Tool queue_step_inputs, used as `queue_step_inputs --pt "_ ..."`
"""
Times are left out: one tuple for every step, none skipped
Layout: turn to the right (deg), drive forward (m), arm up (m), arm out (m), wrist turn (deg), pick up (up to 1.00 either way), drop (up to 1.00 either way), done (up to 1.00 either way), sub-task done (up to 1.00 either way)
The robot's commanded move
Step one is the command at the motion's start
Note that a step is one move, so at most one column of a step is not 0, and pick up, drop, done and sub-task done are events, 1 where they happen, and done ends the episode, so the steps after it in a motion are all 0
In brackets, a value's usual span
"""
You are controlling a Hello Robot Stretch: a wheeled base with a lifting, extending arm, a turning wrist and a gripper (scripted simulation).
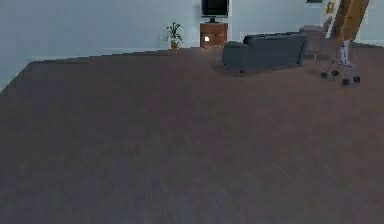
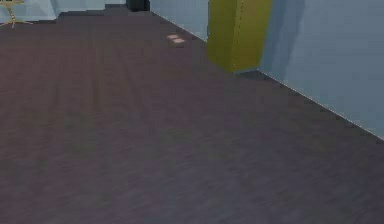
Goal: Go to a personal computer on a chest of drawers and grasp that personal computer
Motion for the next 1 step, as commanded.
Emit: queue_step_inputs --pt "0.0 1.00 0.00 0.00 0.0 0.00 0.00 0.00 0.00"
